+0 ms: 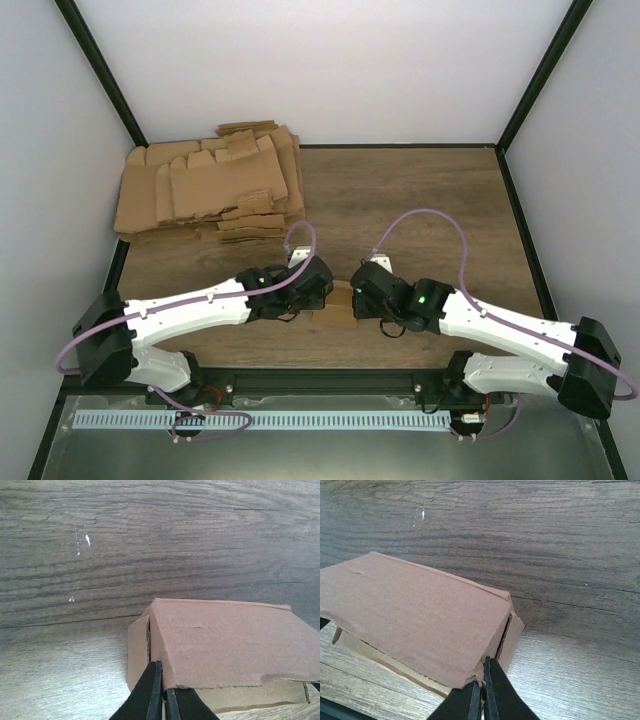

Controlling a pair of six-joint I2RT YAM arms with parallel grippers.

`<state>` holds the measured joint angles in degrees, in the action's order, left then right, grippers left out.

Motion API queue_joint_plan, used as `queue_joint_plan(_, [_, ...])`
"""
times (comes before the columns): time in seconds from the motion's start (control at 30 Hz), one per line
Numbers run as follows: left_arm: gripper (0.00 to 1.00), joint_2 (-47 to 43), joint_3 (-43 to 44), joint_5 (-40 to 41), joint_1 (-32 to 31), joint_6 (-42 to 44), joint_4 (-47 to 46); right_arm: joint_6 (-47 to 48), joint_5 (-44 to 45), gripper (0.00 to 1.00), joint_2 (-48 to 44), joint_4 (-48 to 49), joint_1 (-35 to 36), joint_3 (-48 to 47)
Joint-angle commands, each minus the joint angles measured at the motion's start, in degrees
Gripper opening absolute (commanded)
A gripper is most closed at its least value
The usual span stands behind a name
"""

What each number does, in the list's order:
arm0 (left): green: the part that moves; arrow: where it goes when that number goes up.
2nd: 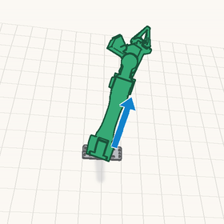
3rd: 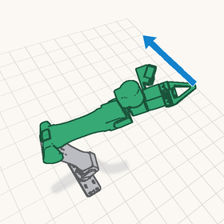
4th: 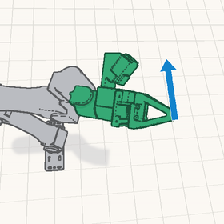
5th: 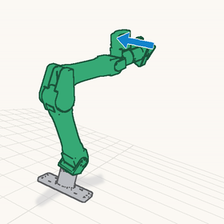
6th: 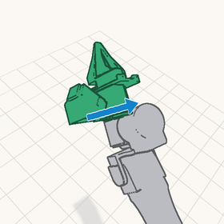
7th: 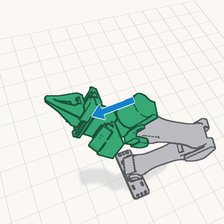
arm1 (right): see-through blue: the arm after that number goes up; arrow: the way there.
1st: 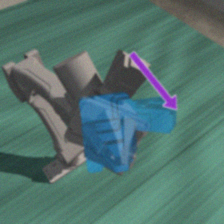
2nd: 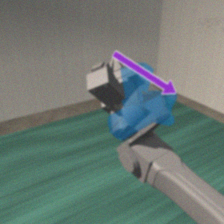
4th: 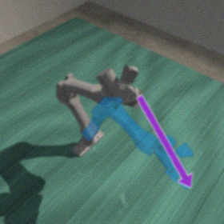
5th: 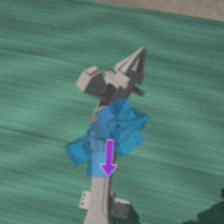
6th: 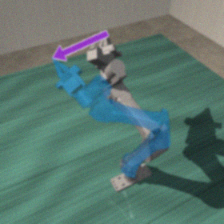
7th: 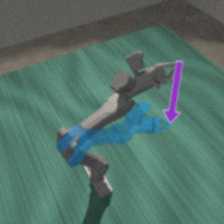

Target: Fold the paper box

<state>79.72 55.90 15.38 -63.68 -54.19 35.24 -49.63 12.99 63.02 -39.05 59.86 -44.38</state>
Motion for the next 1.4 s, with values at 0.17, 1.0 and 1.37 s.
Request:
queue_joint_plan(0.17, [0.05, 1.90, -1.22, -3.41, -1.93, -2.41, 9.26, 0.54, -5.87, 0.16, -1.14, -5.49, 0.59, 1.49])
queue_joint_plan(1.0, [0.04, -7.46, 2.23, -33.46, 16.10, 9.04, -8.34, 11.35, -45.10, 0.01, -8.47, 15.57, -21.44, -1.54])
queue_joint_plan(1.37, [0.04, -6.43, -11.82, -43.69, 18.97, 6.08, -22.73, 5.65, -58.15, 0.01, -8.27, 32.89, -28.65, 15.16])
